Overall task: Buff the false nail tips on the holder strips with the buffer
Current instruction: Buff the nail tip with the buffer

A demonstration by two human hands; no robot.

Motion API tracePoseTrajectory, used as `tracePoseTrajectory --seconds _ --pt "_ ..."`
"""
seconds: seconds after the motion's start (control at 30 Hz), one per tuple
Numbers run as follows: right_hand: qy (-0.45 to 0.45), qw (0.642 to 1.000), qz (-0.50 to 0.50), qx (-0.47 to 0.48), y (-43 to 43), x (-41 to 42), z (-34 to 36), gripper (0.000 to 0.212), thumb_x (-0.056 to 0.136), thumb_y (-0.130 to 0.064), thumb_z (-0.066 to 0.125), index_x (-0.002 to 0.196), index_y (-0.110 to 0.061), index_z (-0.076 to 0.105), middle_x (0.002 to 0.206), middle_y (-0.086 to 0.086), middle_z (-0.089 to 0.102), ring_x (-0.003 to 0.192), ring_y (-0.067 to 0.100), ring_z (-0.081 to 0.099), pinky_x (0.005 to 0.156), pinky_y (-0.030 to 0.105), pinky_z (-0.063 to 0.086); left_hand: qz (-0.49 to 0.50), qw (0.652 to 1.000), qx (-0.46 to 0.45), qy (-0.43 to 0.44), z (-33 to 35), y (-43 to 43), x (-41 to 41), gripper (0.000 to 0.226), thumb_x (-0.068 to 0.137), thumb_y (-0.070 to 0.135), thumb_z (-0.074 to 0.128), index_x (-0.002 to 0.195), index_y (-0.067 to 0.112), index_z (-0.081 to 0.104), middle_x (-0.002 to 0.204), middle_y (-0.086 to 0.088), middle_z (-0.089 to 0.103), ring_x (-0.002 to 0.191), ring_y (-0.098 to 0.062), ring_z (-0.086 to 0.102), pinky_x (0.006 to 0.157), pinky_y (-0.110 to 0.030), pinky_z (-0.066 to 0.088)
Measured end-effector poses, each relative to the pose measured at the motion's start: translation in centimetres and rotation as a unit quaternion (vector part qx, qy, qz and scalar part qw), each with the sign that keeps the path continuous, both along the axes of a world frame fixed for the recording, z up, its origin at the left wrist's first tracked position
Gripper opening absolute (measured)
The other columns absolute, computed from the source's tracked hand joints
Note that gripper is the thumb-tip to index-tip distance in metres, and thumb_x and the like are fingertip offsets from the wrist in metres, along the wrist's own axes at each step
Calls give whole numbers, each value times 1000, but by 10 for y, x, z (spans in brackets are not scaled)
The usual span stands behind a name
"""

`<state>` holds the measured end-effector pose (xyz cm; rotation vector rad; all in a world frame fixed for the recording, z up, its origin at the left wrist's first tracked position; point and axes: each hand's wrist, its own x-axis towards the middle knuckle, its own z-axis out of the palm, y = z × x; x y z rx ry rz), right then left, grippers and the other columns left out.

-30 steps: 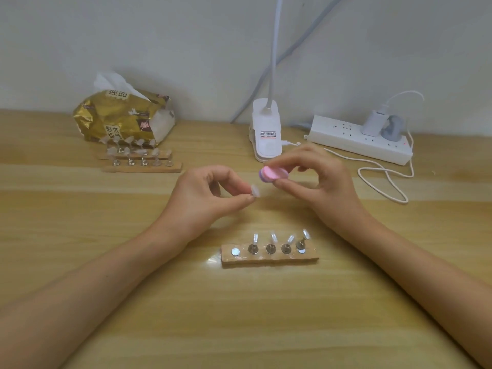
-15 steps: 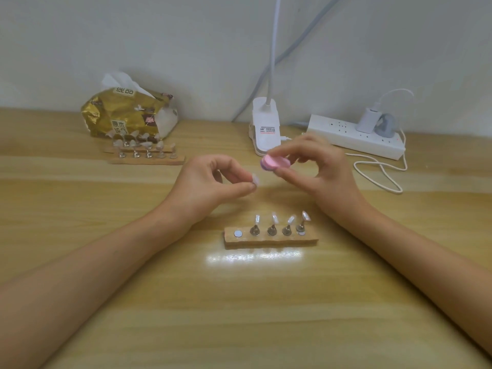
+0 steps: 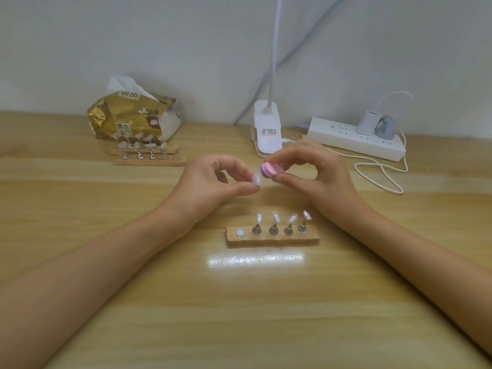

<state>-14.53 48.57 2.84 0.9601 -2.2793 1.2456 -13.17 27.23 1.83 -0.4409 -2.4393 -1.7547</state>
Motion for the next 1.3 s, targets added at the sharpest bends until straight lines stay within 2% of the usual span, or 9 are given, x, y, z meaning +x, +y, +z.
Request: tracePoseTrajectory --seconds 0.37,0.53,0.7,0.77,0.83,0.9,1.1,1.2,1.3 --pt "60 997 23 35 -6 3 -1 18 82 -4 80 100 -7 76 90 11 65 85 17 63 83 24 48 9 1000 5 3 -2 0 -2 12 69 28 86 75 27 76 67 16 66 47 0 36 46 -9 31" --pt "-6 999 -36 24 15 -6 -1 17 83 -6 80 99 -8 76 96 12 68 86 15 64 85 27 49 -3 1000 20 -14 1 1 0 10 71 28 84 75 29 76 73 14 70 57 -5 47 53 -10 39" --pt "-143 984 -49 -91 21 -10 -3 17 87 -4 74 102 -10 74 102 9 74 91 29 68 89 49 52 -137 990 -41 -22 30 -23 2 17 72 35 82 83 23 76 93 7 78 81 1 71 67 -8 49" --pt "-171 979 -50 -101 22 -12 -3 18 87 -5 73 102 -15 74 100 7 74 87 21 66 83 44 54 -212 964 -151 -50 38 -35 5 13 72 43 82 78 34 77 100 14 75 77 11 65 61 -8 46" --pt "-186 977 -43 -95 21 -13 -3 18 87 -5 73 101 -16 74 97 3 74 83 13 64 78 33 52 -272 938 -201 -72 35 -39 10 10 71 44 81 78 38 77 102 17 70 84 8 62 69 -7 46" --pt "-190 978 -36 -85 19 -13 -3 18 87 -4 73 102 -13 74 98 5 73 81 12 64 75 28 50 -286 935 -192 -85 26 -36 13 8 76 33 82 84 32 78 99 15 67 92 0 61 80 -11 46" --pt "-188 980 -29 -50 19 -11 -3 16 86 -7 75 102 -8 73 101 11 74 84 18 66 81 39 54 -246 951 -170 -72 18 -30 21 20 82 13 76 97 26 74 98 14 71 88 -6 63 79 -12 47" --pt "-197 980 -29 -1 19 -12 -6 15 86 -14 77 99 -9 72 100 7 73 80 8 64 76 29 53 -210 965 -144 -59 13 -28 30 20 84 11 75 99 25 73 101 11 73 94 -8 68 82 -13 51" --pt "-180 982 -28 59 18 -13 -8 14 88 -5 75 99 -12 72 98 3 71 73 -1 58 70 15 46 -163 978 -123 -45 10 -26 33 16 83 8 75 93 21 75 95 10 75 86 0 69 75 -8 49"
